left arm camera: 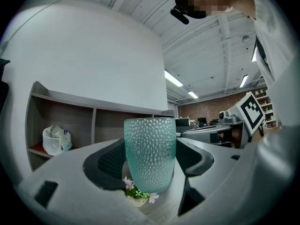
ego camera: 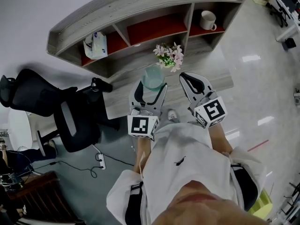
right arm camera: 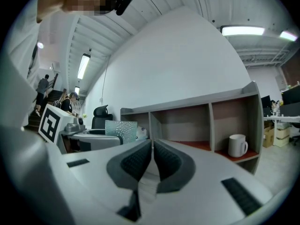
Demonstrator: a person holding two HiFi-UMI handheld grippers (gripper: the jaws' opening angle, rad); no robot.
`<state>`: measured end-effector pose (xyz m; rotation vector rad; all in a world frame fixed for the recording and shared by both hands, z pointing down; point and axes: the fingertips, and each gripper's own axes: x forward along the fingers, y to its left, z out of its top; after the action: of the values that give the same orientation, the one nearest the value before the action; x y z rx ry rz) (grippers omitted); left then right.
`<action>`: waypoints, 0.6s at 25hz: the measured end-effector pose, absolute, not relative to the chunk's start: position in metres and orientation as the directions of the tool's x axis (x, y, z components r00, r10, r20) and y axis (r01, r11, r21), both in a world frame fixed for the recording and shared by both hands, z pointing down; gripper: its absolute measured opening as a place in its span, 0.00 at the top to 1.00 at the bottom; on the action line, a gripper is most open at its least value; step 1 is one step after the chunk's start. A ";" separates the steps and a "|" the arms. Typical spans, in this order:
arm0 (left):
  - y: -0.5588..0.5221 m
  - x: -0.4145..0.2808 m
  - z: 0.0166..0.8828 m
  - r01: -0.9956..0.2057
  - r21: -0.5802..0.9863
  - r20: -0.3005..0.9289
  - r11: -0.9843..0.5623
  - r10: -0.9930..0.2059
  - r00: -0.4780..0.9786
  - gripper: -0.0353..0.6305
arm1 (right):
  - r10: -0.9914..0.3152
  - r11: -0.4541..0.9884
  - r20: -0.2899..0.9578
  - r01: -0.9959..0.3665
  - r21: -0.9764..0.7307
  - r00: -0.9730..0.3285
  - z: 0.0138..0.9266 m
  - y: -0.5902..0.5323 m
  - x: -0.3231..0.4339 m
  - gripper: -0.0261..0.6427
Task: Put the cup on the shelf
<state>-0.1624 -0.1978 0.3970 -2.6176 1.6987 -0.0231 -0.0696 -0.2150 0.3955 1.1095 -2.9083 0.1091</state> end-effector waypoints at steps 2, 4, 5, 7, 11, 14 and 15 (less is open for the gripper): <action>-0.204 -0.164 0.397 -0.909 -0.025 -0.002 -0.416 -0.909 0.417 0.41 | -0.674 0.735 0.050 -0.676 -0.054 -0.737 0.395 -0.220 -0.071 0.91; -0.211 -0.165 0.398 -0.907 -0.024 -0.003 -0.421 -0.907 0.421 0.41 | -0.684 0.725 0.054 -0.686 -0.057 -0.727 0.396 -0.224 -0.070 0.91; -0.213 -0.165 0.398 -0.906 -0.022 -0.002 -0.423 -0.906 0.423 0.41 | -0.687 0.722 0.057 -0.690 -0.057 -0.724 0.396 -0.225 -0.069 0.91; -0.219 -0.166 0.399 -0.905 -0.017 0.001 -0.426 -0.905 0.426 0.41 | -0.690 0.718 0.066 -0.693 -0.056 -0.721 0.397 -0.228 -0.068 0.91; -0.228 -0.167 0.399 -0.904 -0.011 0.000 -0.427 -0.904 0.427 0.41 | -0.693 0.714 0.080 -0.697 -0.060 -0.717 0.401 -0.235 -0.068 0.91; -0.236 -0.166 0.400 -0.906 -0.006 0.000 -0.424 -0.906 0.424 0.41 | -0.691 0.716 0.083 -0.695 -0.064 -0.719 0.401 -0.240 -0.069 0.91; -0.238 -0.166 0.400 -0.906 -0.007 0.000 -0.423 -0.906 0.423 0.41 | -0.689 0.717 0.082 -0.694 -0.064 -0.720 0.401 -0.241 -0.068 0.91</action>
<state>-0.1656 -0.2382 0.4000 -2.6448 1.6848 -0.0054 -0.0682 -0.2415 0.4010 1.1534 -2.8629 0.1390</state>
